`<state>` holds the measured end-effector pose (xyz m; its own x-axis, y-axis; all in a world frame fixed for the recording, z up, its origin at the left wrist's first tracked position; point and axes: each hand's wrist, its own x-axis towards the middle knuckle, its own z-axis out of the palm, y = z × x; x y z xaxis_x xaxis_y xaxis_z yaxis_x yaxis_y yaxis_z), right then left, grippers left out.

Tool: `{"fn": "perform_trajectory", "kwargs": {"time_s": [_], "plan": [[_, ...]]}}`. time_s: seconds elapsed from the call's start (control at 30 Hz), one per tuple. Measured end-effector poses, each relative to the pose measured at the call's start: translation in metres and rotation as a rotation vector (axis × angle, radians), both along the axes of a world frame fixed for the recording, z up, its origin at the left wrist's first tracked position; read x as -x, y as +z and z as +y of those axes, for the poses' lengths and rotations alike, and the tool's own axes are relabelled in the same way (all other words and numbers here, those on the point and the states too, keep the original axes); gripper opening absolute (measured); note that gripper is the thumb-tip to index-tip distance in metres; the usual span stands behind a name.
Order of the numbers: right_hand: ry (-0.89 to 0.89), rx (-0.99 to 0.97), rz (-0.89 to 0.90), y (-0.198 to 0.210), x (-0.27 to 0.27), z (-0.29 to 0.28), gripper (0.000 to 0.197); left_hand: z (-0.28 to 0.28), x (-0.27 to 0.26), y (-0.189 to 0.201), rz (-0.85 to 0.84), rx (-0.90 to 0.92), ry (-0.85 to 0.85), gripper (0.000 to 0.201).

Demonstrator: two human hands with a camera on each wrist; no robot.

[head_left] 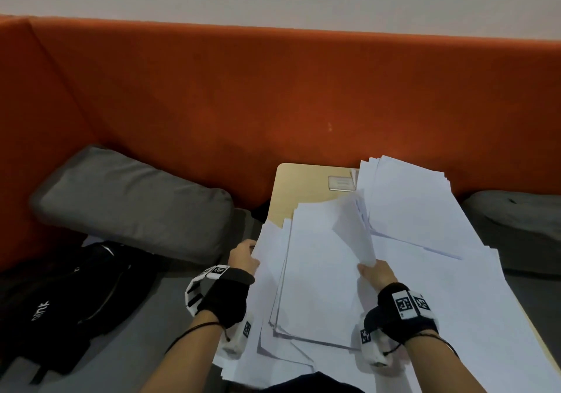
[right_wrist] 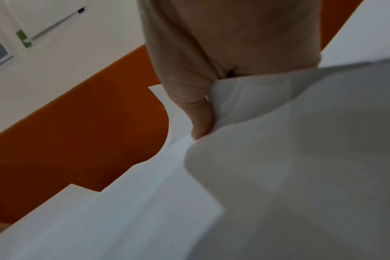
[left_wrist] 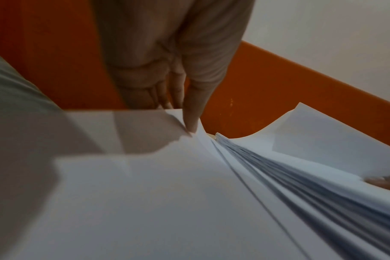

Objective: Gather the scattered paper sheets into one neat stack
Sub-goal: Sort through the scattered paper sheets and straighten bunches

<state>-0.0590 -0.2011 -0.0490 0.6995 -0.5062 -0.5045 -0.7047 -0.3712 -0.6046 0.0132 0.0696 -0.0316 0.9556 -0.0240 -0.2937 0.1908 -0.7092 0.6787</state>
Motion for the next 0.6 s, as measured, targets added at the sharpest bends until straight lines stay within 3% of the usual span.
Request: {"fn": "perform_trajectory", "kwargs": {"time_s": [0.13,0.47,0.6], "plan": [[-0.014,-0.006,0.0,-0.002,0.001,0.002,0.037,0.003,0.008,0.003,-0.066,0.066,0.027,0.042],[-0.028,-0.017,-0.024,-0.004,0.002,0.001,0.036,0.011,0.023,0.004,0.082,0.149,-0.144,0.048],[-0.023,-0.023,-0.029,-0.006,0.0,0.0,0.034,0.004,0.024,0.013,0.134,0.005,-0.28,0.061]]}}
